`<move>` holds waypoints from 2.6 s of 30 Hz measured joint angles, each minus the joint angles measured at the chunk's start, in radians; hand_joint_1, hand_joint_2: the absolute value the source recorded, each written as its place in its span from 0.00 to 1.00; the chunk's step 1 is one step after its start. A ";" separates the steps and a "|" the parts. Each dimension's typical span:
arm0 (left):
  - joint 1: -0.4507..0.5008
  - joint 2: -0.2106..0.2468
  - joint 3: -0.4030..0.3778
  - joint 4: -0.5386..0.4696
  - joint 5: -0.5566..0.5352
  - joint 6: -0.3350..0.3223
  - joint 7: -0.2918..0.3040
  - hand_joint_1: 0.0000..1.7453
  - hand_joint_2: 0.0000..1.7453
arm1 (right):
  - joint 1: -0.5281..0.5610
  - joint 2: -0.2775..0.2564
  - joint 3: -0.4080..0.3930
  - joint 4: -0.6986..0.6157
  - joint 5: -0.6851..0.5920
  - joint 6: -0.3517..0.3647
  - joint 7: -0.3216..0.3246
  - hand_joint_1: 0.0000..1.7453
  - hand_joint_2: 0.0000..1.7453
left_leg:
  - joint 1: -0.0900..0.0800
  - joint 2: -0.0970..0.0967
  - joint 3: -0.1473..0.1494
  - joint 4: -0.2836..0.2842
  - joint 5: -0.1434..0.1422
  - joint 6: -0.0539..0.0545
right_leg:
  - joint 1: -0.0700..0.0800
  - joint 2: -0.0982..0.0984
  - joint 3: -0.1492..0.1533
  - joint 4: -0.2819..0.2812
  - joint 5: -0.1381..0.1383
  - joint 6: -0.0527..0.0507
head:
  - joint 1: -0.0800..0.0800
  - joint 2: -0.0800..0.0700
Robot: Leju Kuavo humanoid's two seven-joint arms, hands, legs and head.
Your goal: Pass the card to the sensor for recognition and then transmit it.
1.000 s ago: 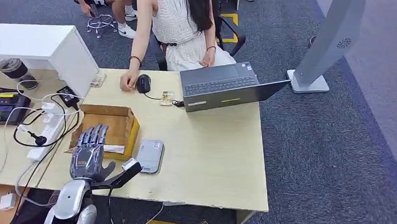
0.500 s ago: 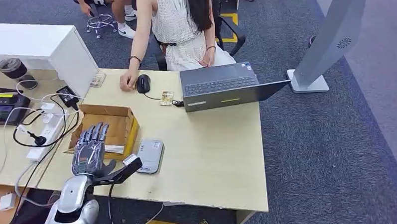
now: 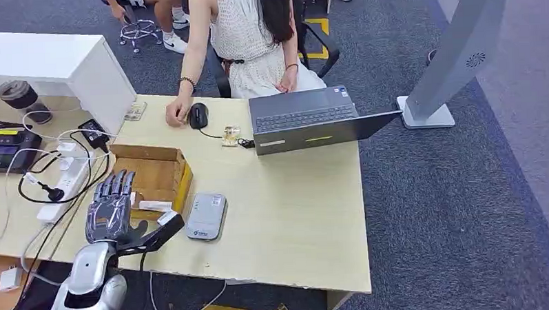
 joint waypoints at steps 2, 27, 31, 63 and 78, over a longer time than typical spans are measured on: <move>0.004 0.000 0.000 0.000 0.002 -0.009 0.000 0.00 1.00 | 0.000 0.000 0.000 0.000 -0.001 0.000 -0.008 0.00 1.00 | 0.000 0.000 0.000 0.000 0.000 0.000 | 0.000 0.000 0.000 0.000 0.000 0.000 | 0.000 0.000; 0.028 0.011 0.000 0.000 0.024 -0.066 -0.014 1.00 1.00 | 0.001 0.000 0.000 0.000 0.010 0.000 -0.025 0.00 1.00 | 0.000 0.000 0.000 0.000 0.000 0.000 | 0.000 0.000 0.000 0.000 0.000 0.000 | 0.000 0.000; 0.030 0.015 0.000 0.000 0.024 -0.068 -0.018 1.00 1.00 | 0.001 0.000 0.000 0.000 0.009 0.000 -0.025 0.00 1.00 | 0.000 0.000 0.000 0.000 0.000 0.000 | 0.000 0.000 0.000 0.000 0.000 0.000 | 0.000 0.000; -0.571 0.030 -0.156 0.211 -0.028 -0.105 -0.046 1.00 0.00 | -0.001 0.000 0.013 0.000 0.061 0.036 -0.016 0.00 1.00 | 0.000 -0.001 -0.001 0.002 0.004 0.000 | 0.000 -0.001 -0.002 0.000 0.003 0.000 | 0.000 0.000; -0.843 0.012 -0.268 0.416 -0.031 -0.166 -0.022 1.00 0.00 | -0.002 0.000 0.029 0.000 0.077 0.052 -0.004 0.00 1.00 | 0.000 0.001 -0.001 0.002 0.004 0.000 | 0.000 0.001 -0.002 0.001 0.003 0.000 | 0.000 0.000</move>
